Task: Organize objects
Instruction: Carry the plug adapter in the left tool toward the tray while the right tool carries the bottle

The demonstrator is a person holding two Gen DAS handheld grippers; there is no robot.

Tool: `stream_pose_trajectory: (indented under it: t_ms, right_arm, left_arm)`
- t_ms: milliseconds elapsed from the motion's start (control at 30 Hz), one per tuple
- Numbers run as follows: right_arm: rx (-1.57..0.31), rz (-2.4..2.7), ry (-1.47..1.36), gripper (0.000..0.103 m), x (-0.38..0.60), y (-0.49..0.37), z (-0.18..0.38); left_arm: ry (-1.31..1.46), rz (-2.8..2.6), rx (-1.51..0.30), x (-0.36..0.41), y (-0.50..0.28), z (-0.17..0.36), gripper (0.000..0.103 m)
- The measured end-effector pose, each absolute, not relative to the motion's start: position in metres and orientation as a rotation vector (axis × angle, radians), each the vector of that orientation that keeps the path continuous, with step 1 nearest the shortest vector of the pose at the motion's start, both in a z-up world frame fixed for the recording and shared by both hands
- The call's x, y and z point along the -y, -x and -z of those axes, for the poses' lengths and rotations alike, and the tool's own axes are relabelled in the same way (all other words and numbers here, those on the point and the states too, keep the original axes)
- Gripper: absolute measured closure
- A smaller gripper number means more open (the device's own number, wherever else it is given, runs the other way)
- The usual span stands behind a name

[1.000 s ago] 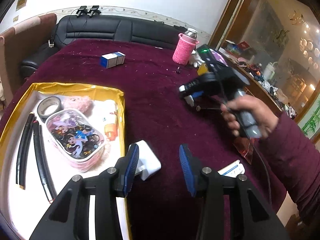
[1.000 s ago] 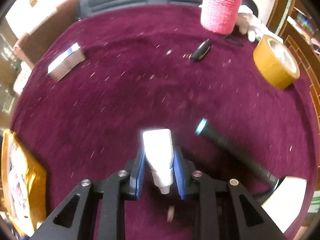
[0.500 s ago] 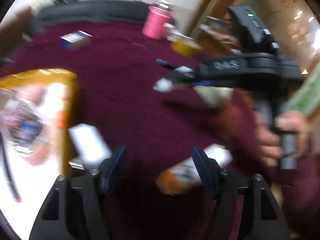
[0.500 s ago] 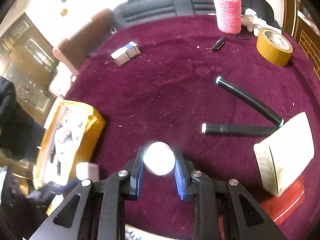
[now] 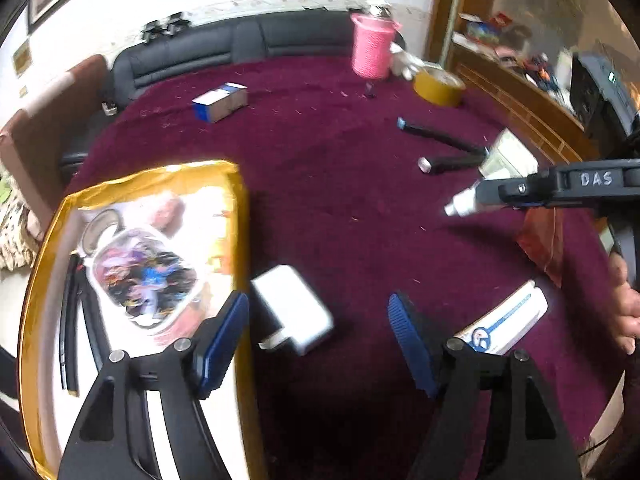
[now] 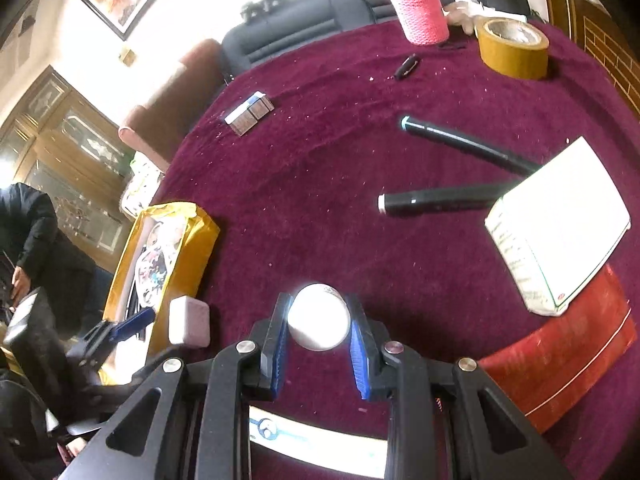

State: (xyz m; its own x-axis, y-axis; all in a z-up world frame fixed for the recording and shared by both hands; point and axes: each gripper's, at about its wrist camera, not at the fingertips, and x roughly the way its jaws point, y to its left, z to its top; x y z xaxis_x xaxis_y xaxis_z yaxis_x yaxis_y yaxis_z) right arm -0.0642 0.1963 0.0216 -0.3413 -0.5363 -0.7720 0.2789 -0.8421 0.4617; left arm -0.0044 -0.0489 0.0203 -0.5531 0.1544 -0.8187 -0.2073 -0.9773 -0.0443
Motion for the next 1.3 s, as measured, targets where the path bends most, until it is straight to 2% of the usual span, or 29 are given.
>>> stream_pose_trajectory:
  t_ms: [133,267,600,767,800,900,933,967,1300]
  right_arm:
    - [0.373,2.188,-1.383,0.074,-0.199,0.061,-0.022]
    - [0.394,2.195,-1.369,0.074,-0.205,0.059,-0.022]
    - [0.414,2.175,-1.381,0.074,-0.208,0.053,-0.009]
    - [0.425,2.168,-1.386,0.074,-0.207,0.05,-0.004]
    - [0.429,2.167,-1.387,0.074,-0.207,0.049,-0.003]
    - [0.437,2.167,-1.393,0.074,-0.207,0.046,0.0]
    - [0.437,2.168,-1.394,0.074,-0.206,0.045,0.001]
    - [0.438,2.171,-1.394,0.074,-0.206,0.044,0.002]
    - [0.419,2.204,-1.333,0.074,-0.202,0.027,-0.011]
  left_arm:
    - [1.342,-2.504,-0.07,0.029,0.012,-0.011,0.027]
    - [1.216,-2.325,0.202,0.038,0.005,-0.024,0.027]
    - [1.344,-2.475,-0.081,0.027,0.013,-0.001,0.027]
    - [1.375,-2.441,-0.103,0.013,0.017,0.009,0.028]
    - [1.387,-2.442,-0.109,0.01,0.018,0.011,0.029]
    - [1.369,-2.477,-0.162,0.002,0.015,0.017,0.045]
    - [1.356,-2.487,-0.167,0.001,0.014,0.017,0.059]
    - [1.341,-2.477,-0.132,0.001,0.014,0.016,0.065]
    - [1.275,-2.531,0.014,0.018,0.002,-0.002,0.065]
